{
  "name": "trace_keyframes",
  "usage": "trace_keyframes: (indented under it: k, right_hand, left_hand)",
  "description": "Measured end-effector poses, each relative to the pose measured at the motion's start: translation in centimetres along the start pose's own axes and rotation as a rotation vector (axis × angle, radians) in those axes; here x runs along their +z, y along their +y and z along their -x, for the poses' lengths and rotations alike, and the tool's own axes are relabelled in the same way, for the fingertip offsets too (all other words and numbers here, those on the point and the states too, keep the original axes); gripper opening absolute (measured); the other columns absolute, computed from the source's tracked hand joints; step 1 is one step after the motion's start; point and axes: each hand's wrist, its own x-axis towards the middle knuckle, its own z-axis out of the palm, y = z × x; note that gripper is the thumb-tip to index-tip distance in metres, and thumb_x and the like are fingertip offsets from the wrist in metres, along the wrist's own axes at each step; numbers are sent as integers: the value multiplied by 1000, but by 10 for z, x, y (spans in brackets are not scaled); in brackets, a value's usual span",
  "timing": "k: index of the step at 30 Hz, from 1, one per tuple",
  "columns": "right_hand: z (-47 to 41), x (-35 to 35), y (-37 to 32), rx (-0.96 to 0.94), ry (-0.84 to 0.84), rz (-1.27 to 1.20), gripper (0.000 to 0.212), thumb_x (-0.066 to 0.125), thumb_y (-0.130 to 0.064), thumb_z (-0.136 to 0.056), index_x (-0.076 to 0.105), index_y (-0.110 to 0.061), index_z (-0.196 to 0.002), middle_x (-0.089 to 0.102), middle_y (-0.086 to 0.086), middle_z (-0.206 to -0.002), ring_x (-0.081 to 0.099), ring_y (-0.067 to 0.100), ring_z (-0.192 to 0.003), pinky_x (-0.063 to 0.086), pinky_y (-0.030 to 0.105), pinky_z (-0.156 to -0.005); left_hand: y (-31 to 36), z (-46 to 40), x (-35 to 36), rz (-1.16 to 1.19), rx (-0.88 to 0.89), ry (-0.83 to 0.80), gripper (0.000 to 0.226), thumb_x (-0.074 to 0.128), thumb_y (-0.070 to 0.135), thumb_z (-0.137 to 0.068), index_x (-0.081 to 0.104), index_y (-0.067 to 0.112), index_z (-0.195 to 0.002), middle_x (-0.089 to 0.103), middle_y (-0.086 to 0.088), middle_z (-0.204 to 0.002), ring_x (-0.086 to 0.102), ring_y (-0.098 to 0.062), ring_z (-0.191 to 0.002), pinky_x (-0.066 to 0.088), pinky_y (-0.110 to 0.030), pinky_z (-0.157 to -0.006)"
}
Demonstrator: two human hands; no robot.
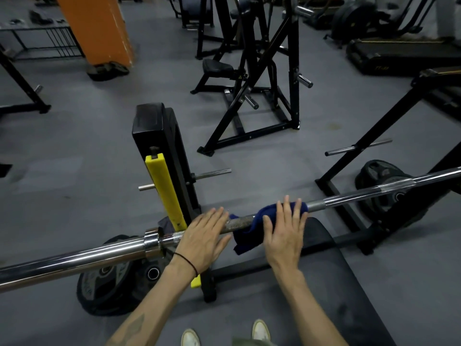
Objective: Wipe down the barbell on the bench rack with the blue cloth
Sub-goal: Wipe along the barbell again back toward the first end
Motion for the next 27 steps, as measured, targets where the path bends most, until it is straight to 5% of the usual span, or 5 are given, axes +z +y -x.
trace_keyframes:
  k: [4,8,15,21,27]
  right_hand:
    - [43,15,-58,-195,-111,-153,65,37,-46,-109,36,-3,-157,25,13,-169,10,26,-160,5,44,-130]
    - [22,6,-11,-426,-129,-30,62,40,-46,-108,41,-8,-157,31,11,-167,23,24,-157,24,46,-126]
    - [7,13,-32,122,34,-188,77,25,-59,-108,45,3,-150,36,17,-164,17,29,-158,9,46,-130]
    - [8,-2,10,-472,-155,-28,64,38,-49,-108,40,-7,-157,33,10,-166,28,25,-155,21,46,-127]
    - [-3,4,-6,16,-31,-179,74,29,-56,-107,45,2,-151,38,18,-162,21,31,-157,7,45,-130]
  left_hand:
    - [-1,-1,1,-2,13,-6,61,35,47,-97,57,11,-140,59,-7,-142,58,-22,-129,46,-39,-107]
    - [-2,1,-4,40,0,10,60,35,49,-97,61,13,-136,63,-5,-136,61,-19,-125,48,-37,-104]
    - [-4,1,-2,83,-28,-69,61,33,50,-98,57,12,-139,61,-6,-139,58,-21,-128,47,-40,-107]
    - [-2,0,-8,88,-56,-114,61,32,50,-98,56,12,-140,61,-6,-139,56,-23,-129,44,-42,-109]
    - [0,-7,-9,90,-71,-69,59,36,50,-97,62,9,-129,68,-8,-126,64,-27,-116,50,-41,-99]
